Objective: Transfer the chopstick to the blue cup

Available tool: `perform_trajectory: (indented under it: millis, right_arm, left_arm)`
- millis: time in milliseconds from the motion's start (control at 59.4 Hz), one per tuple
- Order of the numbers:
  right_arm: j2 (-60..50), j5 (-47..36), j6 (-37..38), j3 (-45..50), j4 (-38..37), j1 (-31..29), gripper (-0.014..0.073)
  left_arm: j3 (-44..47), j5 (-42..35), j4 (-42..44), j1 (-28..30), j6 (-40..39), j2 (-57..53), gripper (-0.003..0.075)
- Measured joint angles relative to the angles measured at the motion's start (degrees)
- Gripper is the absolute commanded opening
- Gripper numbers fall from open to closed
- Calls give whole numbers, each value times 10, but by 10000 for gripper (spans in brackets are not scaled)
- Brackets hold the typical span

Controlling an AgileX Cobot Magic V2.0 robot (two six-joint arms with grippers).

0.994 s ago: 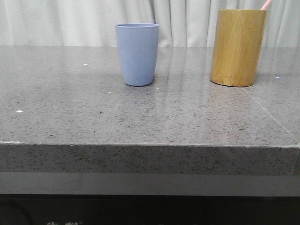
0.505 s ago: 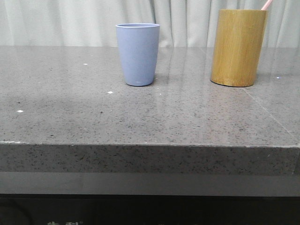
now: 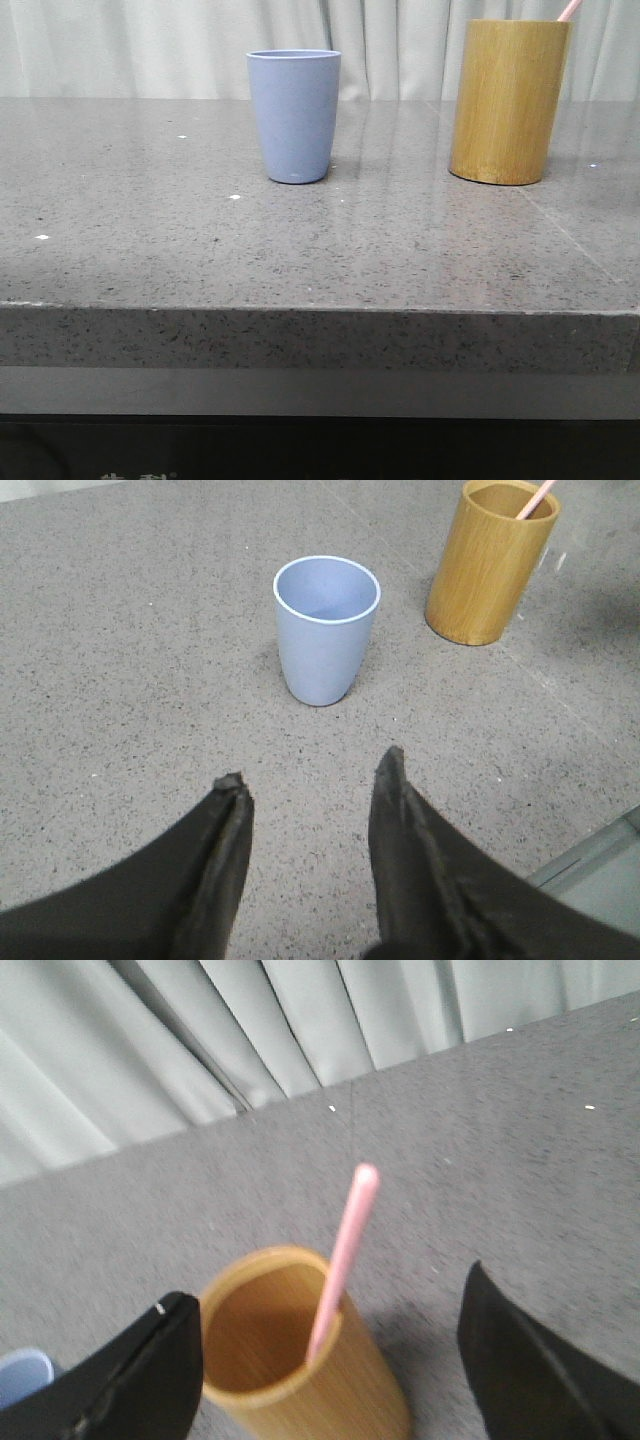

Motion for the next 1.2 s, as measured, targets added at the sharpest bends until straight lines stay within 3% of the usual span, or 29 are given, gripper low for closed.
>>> perform_trajectory:
  millis: [371, 489, 674, 792, 910, 1196]
  right_arm:
    - [87, -129, 0, -5, 37, 9, 526]
    - [95, -146, 0, -6, 39, 21, 412]
    - [95, -167, 0, -6, 40, 26, 152]
    - [95, -172, 1, -6, 40, 26, 50]
    - [95, -176, 1, -6, 40, 26, -5]
    - [95, -167, 1, -26, 15, 26, -38]
  left_arm:
    - [1, -24, 0, 0, 0, 0, 281]
    - [1, -25, 0, 0, 0, 0, 281]
    - [1, -25, 0, 0, 0, 0, 281]
    - [1, -25, 0, 0, 0, 0, 281]
    - [1, -25, 0, 0, -1, 0, 281]
    - [1, -25, 0, 0, -1, 0, 281]
